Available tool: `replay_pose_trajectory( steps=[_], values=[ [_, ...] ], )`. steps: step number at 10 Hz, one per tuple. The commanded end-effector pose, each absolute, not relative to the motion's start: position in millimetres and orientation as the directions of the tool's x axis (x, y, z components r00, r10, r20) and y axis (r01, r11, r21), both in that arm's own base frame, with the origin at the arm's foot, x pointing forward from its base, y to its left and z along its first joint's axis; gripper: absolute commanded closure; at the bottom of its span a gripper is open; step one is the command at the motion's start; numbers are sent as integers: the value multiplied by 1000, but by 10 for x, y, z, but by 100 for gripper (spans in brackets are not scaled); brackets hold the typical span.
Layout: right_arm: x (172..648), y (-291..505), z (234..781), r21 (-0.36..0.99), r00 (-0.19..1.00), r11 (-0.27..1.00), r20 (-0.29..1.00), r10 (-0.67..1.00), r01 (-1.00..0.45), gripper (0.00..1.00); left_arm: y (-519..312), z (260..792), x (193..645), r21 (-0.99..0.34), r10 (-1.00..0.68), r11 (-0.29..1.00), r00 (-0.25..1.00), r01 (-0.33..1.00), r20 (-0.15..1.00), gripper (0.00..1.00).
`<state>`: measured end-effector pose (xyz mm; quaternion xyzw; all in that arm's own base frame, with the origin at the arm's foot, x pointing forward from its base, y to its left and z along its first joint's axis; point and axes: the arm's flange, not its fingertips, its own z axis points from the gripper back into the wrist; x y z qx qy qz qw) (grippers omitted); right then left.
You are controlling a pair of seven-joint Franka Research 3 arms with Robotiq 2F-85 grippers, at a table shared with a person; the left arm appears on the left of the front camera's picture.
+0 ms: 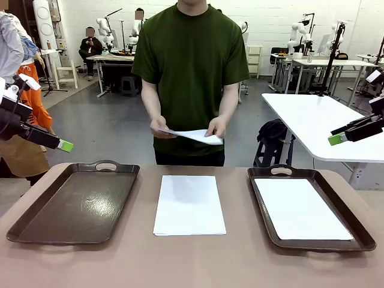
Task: Sort the A4 documents.
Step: Receive the A4 Paper.
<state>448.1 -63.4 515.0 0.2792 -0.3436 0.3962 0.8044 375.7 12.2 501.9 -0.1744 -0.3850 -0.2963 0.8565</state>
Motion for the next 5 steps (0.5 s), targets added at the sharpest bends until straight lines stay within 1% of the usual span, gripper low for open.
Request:
replay_pose_trajectory(
  steps=[1,5],
  values=[
    [4494,-625,5152,166,447,538,774,449,-827,0,151,5000,3766,-71,-377,754,519,653,767,0],
    [4494,-625,5152,166,447,538,774,449,-827,0,151,5000,3766,-71,-377,754,519,653,767,0]
  ],
)
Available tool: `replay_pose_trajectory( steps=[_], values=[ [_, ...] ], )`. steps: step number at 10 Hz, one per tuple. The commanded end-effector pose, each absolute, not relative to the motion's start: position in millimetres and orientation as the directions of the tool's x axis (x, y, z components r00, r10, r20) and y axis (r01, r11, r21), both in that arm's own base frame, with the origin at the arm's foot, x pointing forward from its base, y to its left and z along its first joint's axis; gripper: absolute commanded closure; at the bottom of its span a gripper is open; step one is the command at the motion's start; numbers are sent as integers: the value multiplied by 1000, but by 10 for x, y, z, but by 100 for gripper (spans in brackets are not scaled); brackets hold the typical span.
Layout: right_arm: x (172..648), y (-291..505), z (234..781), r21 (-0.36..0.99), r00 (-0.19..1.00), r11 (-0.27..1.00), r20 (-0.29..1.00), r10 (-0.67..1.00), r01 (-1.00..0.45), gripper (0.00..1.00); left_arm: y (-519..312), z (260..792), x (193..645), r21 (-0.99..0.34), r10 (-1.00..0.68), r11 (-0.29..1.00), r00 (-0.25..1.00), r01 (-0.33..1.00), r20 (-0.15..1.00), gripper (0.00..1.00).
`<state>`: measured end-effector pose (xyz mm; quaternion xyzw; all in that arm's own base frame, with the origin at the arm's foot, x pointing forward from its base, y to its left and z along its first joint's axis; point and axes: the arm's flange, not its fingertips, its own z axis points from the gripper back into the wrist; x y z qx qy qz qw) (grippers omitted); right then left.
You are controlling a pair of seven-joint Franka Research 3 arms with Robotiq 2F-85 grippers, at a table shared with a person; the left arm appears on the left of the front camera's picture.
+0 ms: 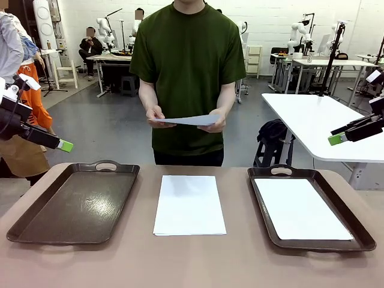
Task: Sort the A4 documents.
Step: Receive the A4 Paper.
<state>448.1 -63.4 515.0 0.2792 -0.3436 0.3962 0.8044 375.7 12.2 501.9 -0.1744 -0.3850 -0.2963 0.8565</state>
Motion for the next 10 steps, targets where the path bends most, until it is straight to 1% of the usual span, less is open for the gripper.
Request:
replay_pose_trajectory(
  steps=[1,10],
  values=[
    [4494,-625,5152,166,447,538,774,449,-827,0,151,5000,3766,-71,-377,754,519,653,767,0],
    [4494,-625,5152,166,447,538,774,449,-827,0,151,5000,3766,-71,-377,754,519,653,767,0]
  ],
)
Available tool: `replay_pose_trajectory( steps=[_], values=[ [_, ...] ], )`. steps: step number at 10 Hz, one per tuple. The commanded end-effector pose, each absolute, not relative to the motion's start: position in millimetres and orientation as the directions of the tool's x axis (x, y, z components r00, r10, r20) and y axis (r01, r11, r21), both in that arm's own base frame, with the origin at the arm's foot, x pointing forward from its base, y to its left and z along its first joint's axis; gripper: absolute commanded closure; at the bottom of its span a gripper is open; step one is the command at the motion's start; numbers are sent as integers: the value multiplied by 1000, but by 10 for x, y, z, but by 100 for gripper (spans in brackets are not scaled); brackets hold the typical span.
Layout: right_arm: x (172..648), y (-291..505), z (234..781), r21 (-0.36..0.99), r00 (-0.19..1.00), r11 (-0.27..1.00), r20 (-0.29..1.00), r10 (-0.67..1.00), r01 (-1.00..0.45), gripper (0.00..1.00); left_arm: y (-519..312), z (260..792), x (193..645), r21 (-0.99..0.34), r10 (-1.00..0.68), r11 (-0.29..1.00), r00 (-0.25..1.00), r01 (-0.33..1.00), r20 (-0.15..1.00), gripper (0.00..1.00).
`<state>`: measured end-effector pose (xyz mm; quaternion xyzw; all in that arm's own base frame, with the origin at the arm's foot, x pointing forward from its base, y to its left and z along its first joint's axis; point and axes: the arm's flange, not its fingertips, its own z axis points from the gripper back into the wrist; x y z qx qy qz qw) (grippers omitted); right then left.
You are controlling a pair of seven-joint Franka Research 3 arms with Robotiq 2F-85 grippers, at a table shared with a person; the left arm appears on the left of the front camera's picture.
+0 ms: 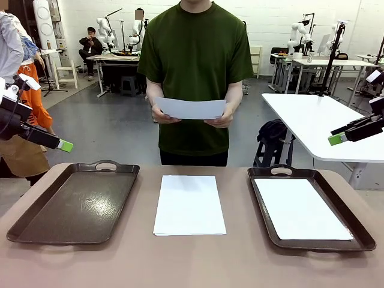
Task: Sort the A4 documents.
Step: Receive the A4 Paper.
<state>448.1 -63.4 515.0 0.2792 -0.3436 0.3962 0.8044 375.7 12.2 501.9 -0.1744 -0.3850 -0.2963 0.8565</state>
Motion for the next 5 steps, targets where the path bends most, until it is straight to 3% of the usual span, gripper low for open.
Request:
replay_pose_trajectory(
  steps=[1,5],
  values=[
    [4494,-625,5152,166,447,538,774,449,-827,0,151,5000,3766,-71,-377,754,519,653,767,0],
    [4494,-625,5152,166,447,538,774,449,-827,0,151,5000,3766,-71,-377,754,519,653,767,0]
  ],
)
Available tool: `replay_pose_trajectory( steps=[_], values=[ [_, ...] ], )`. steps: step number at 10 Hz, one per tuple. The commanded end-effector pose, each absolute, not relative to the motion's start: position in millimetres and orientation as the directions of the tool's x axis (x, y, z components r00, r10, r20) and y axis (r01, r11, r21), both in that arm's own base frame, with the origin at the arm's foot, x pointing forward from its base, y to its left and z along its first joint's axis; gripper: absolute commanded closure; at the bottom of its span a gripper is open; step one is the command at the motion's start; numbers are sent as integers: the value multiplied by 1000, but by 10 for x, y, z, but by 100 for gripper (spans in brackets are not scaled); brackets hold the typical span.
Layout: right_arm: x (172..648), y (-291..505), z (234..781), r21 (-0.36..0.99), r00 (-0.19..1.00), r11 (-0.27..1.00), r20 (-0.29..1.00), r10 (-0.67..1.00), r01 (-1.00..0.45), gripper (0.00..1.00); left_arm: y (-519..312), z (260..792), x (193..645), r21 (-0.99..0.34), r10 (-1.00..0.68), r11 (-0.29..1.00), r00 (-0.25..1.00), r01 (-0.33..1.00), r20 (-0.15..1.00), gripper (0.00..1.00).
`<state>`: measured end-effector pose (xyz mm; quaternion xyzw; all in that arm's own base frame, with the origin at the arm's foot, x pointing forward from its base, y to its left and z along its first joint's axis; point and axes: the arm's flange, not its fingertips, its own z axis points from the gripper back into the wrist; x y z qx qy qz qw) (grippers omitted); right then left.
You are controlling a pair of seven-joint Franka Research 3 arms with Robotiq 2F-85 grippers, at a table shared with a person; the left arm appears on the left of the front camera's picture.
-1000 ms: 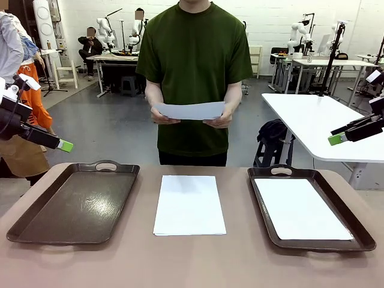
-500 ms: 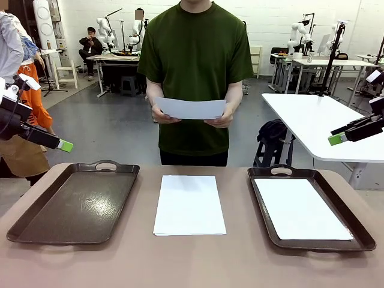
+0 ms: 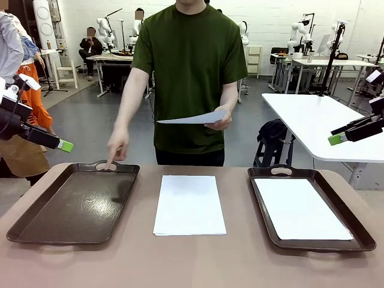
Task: Sort the A4 documents.
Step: Receive the A4 Paper.
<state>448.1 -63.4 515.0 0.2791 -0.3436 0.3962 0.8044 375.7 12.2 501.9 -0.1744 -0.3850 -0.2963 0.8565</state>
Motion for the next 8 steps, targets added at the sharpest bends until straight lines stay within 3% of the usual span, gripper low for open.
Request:
replay_pose_trajectory(
  steps=[1,8],
  values=[
    [4494,-625,5152,166,447,538,774,449,-827,0,151,5000,3766,-71,-377,754,519,653,767,0],
    [4494,-625,5152,166,447,538,774,449,-827,0,151,5000,3766,-71,-377,754,519,653,767,0]
  ],
)
